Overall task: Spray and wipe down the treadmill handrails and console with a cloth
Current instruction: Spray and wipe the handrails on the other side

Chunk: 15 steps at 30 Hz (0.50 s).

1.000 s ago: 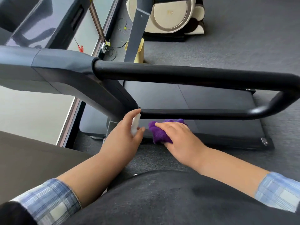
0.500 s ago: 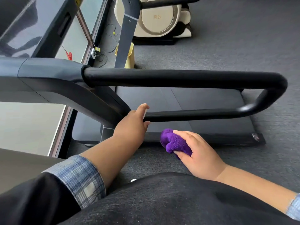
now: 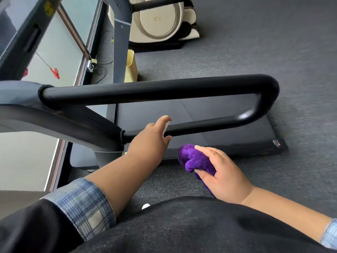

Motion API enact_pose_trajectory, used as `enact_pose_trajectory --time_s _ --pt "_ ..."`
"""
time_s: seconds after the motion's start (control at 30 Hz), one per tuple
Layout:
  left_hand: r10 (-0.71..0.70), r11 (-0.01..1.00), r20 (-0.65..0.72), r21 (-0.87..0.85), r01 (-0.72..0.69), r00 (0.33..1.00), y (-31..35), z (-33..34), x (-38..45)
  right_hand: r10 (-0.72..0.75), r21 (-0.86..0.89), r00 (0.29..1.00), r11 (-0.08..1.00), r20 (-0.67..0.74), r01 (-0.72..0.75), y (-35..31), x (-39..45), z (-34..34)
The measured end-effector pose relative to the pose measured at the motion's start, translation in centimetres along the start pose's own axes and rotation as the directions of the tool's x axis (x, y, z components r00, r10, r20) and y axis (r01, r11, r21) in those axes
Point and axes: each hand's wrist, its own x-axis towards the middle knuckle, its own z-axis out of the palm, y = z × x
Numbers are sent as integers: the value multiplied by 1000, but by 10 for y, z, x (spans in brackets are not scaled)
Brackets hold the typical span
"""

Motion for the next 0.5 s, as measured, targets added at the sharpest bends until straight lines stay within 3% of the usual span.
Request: enact_pose_trajectory --time_s 0.13,0.3,0.5 --pt "60 997 49 44 -62 997 36 12 15 24 2 999 1000 -33 -24 16 -11 -18" --pt "46 999 22 16 -47 999 65 16 21 55 18 994 998 -95 -54 42 -26 -38" --pt "131 991 15 16 -131 991 115 27 29 72 39 993 997 -91 -69 64 -37 -60"
